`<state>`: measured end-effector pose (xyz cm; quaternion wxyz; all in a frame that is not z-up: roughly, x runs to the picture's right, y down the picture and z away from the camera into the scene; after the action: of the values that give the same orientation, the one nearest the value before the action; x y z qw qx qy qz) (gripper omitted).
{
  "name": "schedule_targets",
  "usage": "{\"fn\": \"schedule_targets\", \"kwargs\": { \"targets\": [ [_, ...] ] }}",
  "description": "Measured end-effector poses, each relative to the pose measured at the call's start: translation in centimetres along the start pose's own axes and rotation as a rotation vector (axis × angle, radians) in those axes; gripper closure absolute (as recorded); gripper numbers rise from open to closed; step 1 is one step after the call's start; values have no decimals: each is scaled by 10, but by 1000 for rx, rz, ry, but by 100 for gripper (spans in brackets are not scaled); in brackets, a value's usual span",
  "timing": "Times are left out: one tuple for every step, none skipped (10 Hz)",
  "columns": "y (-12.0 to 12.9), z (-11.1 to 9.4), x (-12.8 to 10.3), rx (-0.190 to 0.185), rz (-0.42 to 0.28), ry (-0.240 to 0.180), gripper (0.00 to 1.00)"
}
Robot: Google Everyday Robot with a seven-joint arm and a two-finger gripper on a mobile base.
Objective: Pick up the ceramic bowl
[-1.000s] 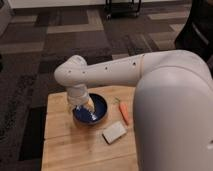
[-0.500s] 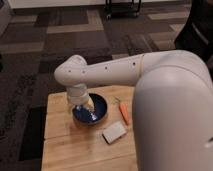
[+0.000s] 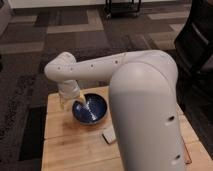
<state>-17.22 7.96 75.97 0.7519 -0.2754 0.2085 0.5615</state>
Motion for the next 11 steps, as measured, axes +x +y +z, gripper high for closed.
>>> {"fn": "schedule_targets", "kwargs": {
  "targets": [
    [0,2,0,-2,-2,4,35],
    [1,7,-1,-8,-4,10,35],
    [2,14,-3,-19,-8,12,35],
    [4,18,-5,-28,-14,14,35],
    [7,27,-7,-39,-28,19,35],
    [9,37,-7,-44,-39,31,35],
    [11,45,-7,-50,-50,43,35],
    [13,54,-7,-52,-63,56,35],
    [17,64,-8,-50,-82,75,36],
    [16,67,-8,-46,-84,82,40],
    [14,69,-10,-41,-83,85,48]
  ]
}}
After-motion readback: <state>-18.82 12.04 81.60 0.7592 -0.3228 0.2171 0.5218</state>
